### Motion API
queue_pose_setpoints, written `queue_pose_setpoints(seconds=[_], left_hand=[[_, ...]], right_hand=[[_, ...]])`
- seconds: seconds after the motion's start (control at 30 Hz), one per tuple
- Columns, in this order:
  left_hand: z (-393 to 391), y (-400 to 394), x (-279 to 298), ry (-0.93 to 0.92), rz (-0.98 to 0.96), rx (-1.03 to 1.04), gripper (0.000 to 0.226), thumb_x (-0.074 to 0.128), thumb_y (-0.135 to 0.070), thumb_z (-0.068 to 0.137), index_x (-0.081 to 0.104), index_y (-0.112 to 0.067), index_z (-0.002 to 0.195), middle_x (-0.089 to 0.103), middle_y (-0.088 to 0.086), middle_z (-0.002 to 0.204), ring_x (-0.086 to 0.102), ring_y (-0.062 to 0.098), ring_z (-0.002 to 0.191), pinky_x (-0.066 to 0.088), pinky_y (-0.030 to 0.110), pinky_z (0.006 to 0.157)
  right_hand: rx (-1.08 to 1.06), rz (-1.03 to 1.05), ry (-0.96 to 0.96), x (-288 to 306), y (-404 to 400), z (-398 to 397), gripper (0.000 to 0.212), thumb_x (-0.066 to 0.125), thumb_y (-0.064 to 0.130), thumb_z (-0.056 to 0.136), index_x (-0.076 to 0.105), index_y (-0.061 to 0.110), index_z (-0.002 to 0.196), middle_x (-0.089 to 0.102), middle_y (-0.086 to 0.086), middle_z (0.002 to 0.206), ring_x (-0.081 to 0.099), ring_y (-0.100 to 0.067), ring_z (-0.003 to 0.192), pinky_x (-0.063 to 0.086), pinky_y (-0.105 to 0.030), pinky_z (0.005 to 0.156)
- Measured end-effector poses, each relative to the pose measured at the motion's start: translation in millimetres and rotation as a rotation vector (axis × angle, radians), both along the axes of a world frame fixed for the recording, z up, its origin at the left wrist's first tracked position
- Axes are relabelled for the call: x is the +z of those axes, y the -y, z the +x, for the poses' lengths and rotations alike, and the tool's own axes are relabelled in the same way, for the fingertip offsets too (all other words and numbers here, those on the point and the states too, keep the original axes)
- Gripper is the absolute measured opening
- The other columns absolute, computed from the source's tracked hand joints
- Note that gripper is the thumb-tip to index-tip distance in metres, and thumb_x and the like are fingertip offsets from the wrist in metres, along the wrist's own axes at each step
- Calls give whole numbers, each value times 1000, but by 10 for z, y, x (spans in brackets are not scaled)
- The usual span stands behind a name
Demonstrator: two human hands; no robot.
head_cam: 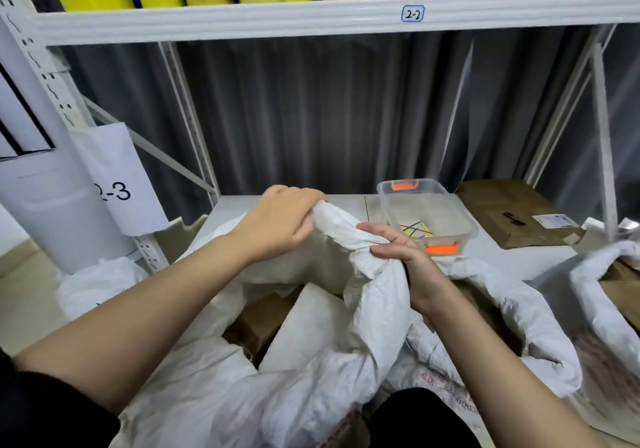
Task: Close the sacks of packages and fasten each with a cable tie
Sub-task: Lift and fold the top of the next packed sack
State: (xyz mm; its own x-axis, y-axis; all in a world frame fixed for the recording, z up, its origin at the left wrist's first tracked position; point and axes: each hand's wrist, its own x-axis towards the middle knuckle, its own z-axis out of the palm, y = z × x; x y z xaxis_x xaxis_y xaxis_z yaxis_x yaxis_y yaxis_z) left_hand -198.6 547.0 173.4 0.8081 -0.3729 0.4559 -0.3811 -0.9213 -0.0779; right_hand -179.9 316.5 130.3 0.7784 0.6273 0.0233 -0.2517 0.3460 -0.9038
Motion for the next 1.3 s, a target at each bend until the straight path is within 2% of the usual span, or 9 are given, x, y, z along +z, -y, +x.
queue_pose_setpoints(seconds=[0.17,0.3,0.4,0.57,0.67,0.83,0.97,1.07,1.3], left_hand=[[-7,282,-80,-13,142,-167,43,36,-40,88,56,-13,116,61,4,102,56,24,91,45,39,76],[64,347,-114,-43,63,-44,32,26,-37,92,51,-16,93,57,-2,76,54,22,69,37,33,62],[71,398,-48,-99,8,49,24,26,-35,87,42,-19,80,41,-6,58,41,19,56,32,33,61],[151,322,16,-206,0,67,38,6,-41,75,37,-22,63,42,-3,57,36,14,53,31,31,71],[179,280,-6,-268,26,46,47,7,-39,76,46,-15,69,46,-1,60,37,16,56,27,28,74],[41,572,-58,-84,-280,215,25,36,-31,91,52,-20,106,52,-6,101,49,14,97,31,31,95],[-478,927,-134,-267,-545,175,60,47,-49,89,29,-26,142,31,-6,140,35,14,129,32,38,108],[-743,998,-206,-579,-494,219,96,61,-46,80,-6,-34,148,12,-7,149,48,23,123,45,39,96],[-561,741,-329,-139,-35,496,81,54,-13,90,0,-18,151,43,13,133,64,30,77,42,34,55]], right_hand=[[27,128,-85,47,-54,-51,41,47,2,65,58,15,102,65,-15,98,64,-23,80,53,-29,67],[-194,-629,341,75,-27,-85,54,53,44,92,36,29,141,46,-1,141,51,-9,115,40,-27,98],[-322,-968,513,41,-82,-216,66,50,64,86,31,30,139,53,3,133,52,-20,120,39,-38,100],[-329,-537,521,-134,-97,-287,24,61,30,92,53,20,113,65,7,99,61,-10,92,46,-33,81],[-153,-269,278,-147,7,-257,34,59,28,85,59,7,112,65,-7,96,59,-19,87,45,-33,76],[-220,10,-48,-191,-92,-252,31,61,24,89,59,9,116,66,-16,114,64,-26,101,48,-39,91],[-433,114,-77,-39,-291,-171,20,51,18,98,52,9,115,68,-10,95,68,-16,83,54,-28,73],[-486,97,-72,87,-446,-135,23,46,19,101,48,8,121,63,-4,86,65,-5,64,51,-18,56],[-486,335,-310,166,-709,-35,31,43,16,101,45,16,132,63,-11,121,67,-20,92,56,-33,68]])
